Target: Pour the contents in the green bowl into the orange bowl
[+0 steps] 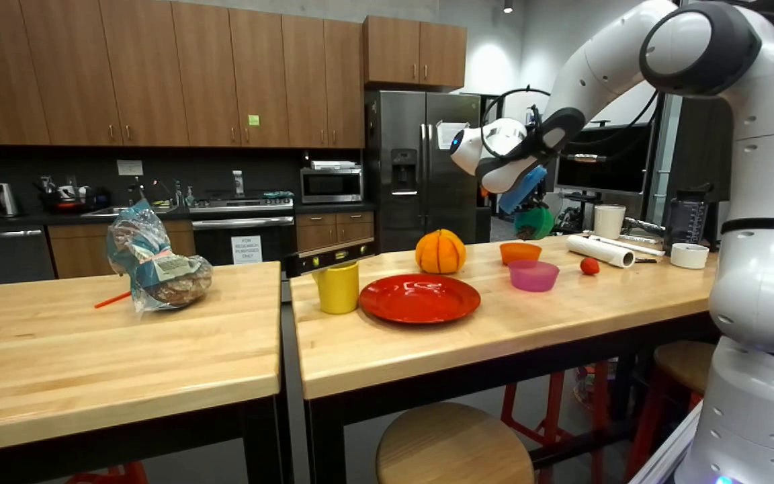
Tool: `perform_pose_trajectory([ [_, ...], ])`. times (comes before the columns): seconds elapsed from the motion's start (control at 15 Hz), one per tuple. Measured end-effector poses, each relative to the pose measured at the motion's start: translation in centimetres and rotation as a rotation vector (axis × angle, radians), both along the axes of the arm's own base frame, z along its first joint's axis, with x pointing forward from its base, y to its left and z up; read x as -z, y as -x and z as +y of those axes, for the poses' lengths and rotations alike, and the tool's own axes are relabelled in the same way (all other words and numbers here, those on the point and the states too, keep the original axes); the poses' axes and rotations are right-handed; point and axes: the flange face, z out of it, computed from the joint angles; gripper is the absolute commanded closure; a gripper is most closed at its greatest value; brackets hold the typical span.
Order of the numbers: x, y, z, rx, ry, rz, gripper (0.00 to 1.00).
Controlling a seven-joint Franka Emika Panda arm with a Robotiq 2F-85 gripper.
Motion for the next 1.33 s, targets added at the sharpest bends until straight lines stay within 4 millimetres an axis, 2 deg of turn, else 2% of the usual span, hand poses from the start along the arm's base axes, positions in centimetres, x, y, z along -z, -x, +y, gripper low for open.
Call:
perform_pose_trajectory([
  [1.33, -0.36, 0.06, 0.81, 0.022, 0.063, -0.016, 0.98],
])
